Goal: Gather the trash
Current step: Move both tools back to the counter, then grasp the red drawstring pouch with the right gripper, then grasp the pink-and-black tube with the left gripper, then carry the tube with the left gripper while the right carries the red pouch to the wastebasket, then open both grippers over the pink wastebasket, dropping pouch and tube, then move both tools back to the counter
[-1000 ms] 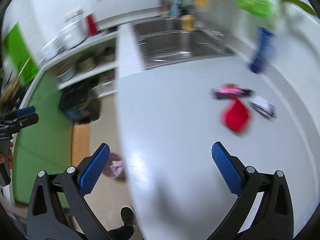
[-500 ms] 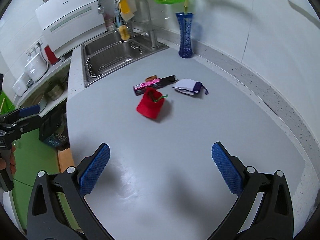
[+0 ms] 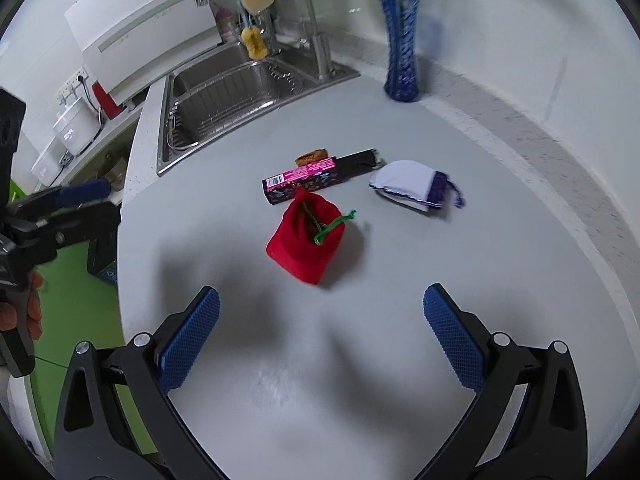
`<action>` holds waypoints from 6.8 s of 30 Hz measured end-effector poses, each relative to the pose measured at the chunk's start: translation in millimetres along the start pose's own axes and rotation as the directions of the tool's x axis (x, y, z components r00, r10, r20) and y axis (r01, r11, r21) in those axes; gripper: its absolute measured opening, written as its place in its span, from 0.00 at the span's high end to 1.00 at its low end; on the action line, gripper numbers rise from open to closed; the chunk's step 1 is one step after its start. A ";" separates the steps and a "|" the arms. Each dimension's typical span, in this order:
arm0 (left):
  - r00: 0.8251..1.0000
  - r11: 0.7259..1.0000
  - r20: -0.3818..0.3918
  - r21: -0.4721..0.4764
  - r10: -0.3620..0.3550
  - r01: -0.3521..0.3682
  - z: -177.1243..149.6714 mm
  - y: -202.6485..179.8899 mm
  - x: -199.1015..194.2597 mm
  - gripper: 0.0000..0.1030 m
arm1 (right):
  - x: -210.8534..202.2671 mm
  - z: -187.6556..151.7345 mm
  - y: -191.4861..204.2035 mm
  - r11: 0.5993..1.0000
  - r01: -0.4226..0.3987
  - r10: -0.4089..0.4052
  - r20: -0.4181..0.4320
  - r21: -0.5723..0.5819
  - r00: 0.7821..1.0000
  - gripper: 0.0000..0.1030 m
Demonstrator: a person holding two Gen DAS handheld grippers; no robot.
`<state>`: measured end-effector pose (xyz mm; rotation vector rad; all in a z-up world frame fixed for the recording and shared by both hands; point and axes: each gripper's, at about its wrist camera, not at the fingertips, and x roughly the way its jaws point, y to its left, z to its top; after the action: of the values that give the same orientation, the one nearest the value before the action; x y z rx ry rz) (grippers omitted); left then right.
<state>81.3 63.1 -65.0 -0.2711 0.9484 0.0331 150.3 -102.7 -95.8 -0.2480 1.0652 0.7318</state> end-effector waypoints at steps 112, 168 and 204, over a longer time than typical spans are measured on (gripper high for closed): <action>0.928 0.722 -0.157 -0.590 0.337 -0.362 -455.2 336.1 -0.7 0.78 | 257.8 -204.4 441.7 0.691 -0.417 0.244 -0.352 -0.591 0.904 0.89; 0.882 0.689 -0.125 -0.579 0.455 -0.437 -377.2 269.8 -141.1 0.05 | 158.1 -151.5 413.1 0.745 -0.389 0.239 -0.328 -0.542 0.914 0.05; 0.996 0.988 0.053 0.128 0.074 -0.080 -50.6 -44.7 -36.5 0.05 | -81.6 -45.7 -30.0 0.987 0.152 -0.155 0.065 0.056 0.986 0.04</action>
<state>26.1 10.8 -53.9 -0.1123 0.9085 0.0483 115.0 -183.2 -52.2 -0.2564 0.9865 0.5697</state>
